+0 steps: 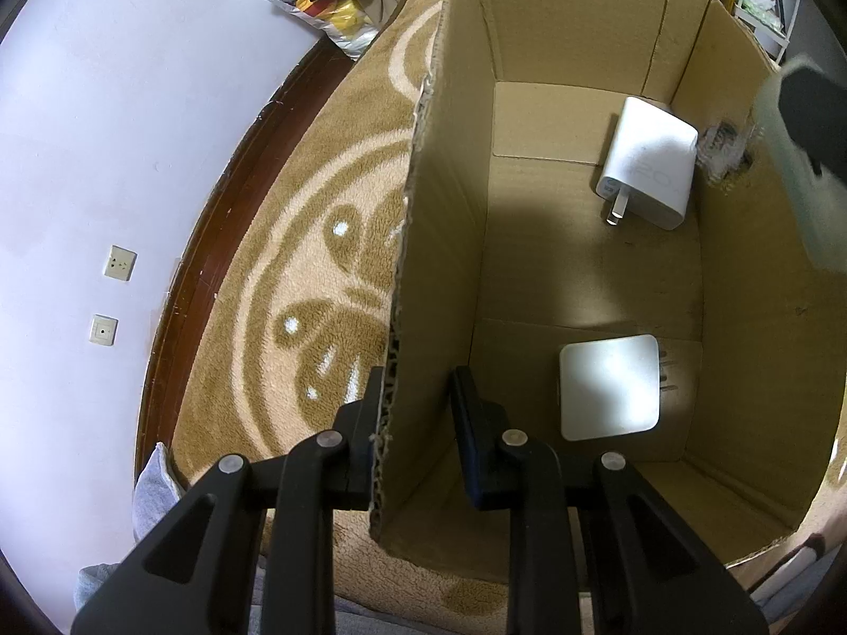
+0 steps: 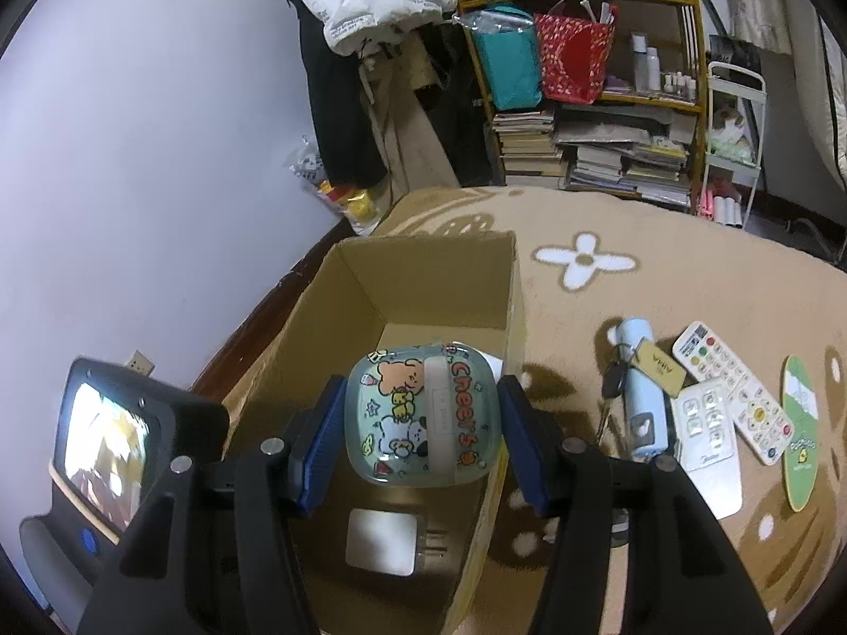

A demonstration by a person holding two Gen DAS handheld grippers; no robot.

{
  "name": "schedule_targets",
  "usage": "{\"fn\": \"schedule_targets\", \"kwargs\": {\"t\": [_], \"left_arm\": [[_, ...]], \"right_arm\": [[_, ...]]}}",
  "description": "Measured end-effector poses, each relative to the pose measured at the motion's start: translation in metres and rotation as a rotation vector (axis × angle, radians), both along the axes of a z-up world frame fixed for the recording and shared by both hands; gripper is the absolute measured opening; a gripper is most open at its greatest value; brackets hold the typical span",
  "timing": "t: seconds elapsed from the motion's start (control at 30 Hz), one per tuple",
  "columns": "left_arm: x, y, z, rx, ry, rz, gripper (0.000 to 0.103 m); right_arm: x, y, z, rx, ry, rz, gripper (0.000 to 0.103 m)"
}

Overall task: Organize rigid objects
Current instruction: 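Carry the cartoon pouch into the box and open the right tool, then move the right tool back toward the keychain with the blue lighter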

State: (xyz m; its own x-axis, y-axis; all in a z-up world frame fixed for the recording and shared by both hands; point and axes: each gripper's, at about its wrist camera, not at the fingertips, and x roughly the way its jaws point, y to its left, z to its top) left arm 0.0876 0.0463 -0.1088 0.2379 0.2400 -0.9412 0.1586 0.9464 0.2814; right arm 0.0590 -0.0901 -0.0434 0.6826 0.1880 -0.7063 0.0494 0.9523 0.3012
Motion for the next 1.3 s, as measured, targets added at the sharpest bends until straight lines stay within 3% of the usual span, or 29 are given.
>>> {"fn": "schedule_targets", "kwargs": {"t": [0.27, 0.33, 0.47, 0.53, 0.67, 0.77, 0.97, 1.3], "left_arm": [[-0.001, -0.001, -0.003, 0.012, 0.006, -0.005, 0.023], [0.0, -0.001, -0.003, 0.007, 0.006, 0.0, 0.023], [0.001, 0.001, -0.002, -0.004, 0.005, 0.008, 0.023], [0.001, 0.0, -0.003, 0.0, 0.005, 0.007, 0.023], [0.001, 0.0, -0.004, 0.005, 0.003, 0.004, 0.023], [0.001, 0.0, -0.004, 0.006, 0.002, 0.003, 0.023], [0.0, -0.001, -0.003, 0.008, 0.002, 0.002, 0.024], [-0.001, -0.002, -0.004, 0.019, -0.001, -0.004, 0.024]], "right_arm": [[-0.015, -0.004, 0.017, -0.043, -0.06, 0.002, 0.064], [-0.018, -0.01, 0.021, -0.042, -0.069, -0.012, 0.077], [-0.025, -0.029, 0.028, -0.072, -0.095, -0.08, 0.083], [-0.026, -0.038, 0.027, -0.089, -0.091, -0.104, 0.091], [-0.031, -0.06, 0.018, -0.074, -0.069, -0.159, 0.092], [-0.032, -0.075, 0.005, -0.041, -0.034, -0.182, 0.103], [-0.041, -0.095, -0.028, 0.002, 0.044, -0.225, 0.103], [-0.061, -0.101, -0.073, -0.032, 0.154, -0.225, 0.103]]}}
